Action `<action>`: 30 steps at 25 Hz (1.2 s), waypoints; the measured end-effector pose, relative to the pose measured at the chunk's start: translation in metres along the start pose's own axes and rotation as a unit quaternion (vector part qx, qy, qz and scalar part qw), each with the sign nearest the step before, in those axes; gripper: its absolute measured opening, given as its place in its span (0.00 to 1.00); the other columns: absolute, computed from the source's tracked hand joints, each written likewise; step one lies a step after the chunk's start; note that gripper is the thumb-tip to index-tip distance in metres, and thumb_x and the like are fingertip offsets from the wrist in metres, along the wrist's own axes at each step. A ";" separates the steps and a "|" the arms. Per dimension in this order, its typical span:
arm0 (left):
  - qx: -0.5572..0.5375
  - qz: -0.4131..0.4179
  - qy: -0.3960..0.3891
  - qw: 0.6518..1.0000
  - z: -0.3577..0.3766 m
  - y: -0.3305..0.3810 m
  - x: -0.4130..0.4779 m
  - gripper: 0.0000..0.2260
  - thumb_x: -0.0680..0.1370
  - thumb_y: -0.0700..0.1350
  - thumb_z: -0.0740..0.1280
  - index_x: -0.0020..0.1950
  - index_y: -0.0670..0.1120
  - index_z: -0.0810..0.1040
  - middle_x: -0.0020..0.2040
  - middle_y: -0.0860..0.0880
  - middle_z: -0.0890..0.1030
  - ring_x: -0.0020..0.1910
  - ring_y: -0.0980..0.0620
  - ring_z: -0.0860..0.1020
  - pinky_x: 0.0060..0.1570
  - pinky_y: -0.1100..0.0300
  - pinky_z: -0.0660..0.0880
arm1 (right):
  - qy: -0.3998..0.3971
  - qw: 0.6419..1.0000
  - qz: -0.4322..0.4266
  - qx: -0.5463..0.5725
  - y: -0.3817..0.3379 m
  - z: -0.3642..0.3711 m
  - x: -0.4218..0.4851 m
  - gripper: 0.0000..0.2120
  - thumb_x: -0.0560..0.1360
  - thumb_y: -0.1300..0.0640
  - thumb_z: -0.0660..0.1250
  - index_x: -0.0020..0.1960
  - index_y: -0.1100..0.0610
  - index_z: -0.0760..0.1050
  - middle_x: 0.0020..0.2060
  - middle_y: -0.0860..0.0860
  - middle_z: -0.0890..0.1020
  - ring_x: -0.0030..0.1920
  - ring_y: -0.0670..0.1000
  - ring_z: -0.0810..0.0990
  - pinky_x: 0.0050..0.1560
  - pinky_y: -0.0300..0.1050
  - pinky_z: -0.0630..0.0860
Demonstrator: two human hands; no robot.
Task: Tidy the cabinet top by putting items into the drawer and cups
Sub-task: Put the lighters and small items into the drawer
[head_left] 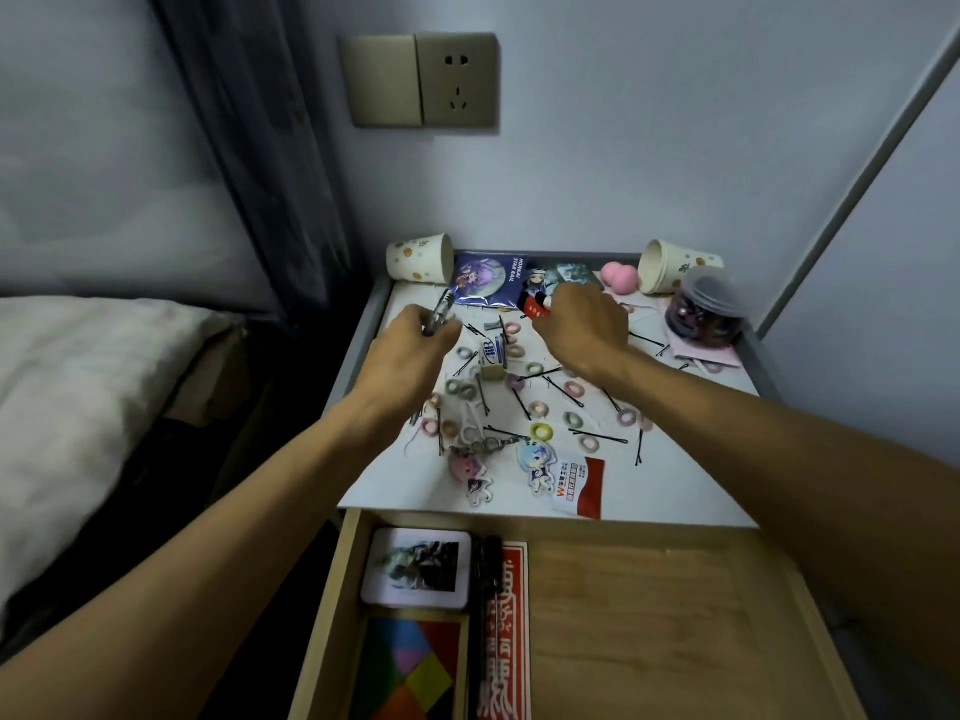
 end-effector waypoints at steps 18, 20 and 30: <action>-0.298 -0.091 -0.090 0.946 0.029 -0.002 -0.146 0.09 0.77 0.49 0.70 0.44 0.44 0.79 0.28 0.53 0.69 0.30 0.53 0.66 0.31 0.62 0.64 | -0.071 0.902 -0.002 0.427 0.007 -0.029 -0.215 0.08 0.76 0.48 0.68 0.51 0.51 0.79 0.42 0.42 0.83 0.42 0.37 0.80 0.40 0.29 0.73; -0.296 -0.092 -0.083 0.947 0.025 -0.004 -0.137 0.10 0.77 0.51 0.70 0.47 0.44 0.80 0.31 0.51 0.72 0.32 0.54 0.67 0.34 0.60 0.66 | -0.106 0.869 0.036 0.483 0.008 -0.029 -0.208 0.11 0.78 0.45 0.63 0.54 0.49 0.79 0.41 0.40 0.83 0.42 0.37 0.80 0.42 0.32 0.74; -0.337 -0.163 -0.101 0.922 0.030 -0.001 -0.145 0.12 0.79 0.49 0.66 0.51 0.40 0.80 0.33 0.51 0.83 0.29 0.56 0.78 0.37 0.62 0.73 | -0.096 0.771 0.175 0.605 0.022 -0.028 -0.200 0.13 0.82 0.51 0.58 0.52 0.52 0.81 0.46 0.50 0.86 0.47 0.47 0.84 0.49 0.43 0.79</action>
Point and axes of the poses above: each hand's wrist, its own x-axis towards the middle knuckle, its own z-axis out of the palm, y = z × x, the point moved 2 cm from there along x, towards the middle knuckle
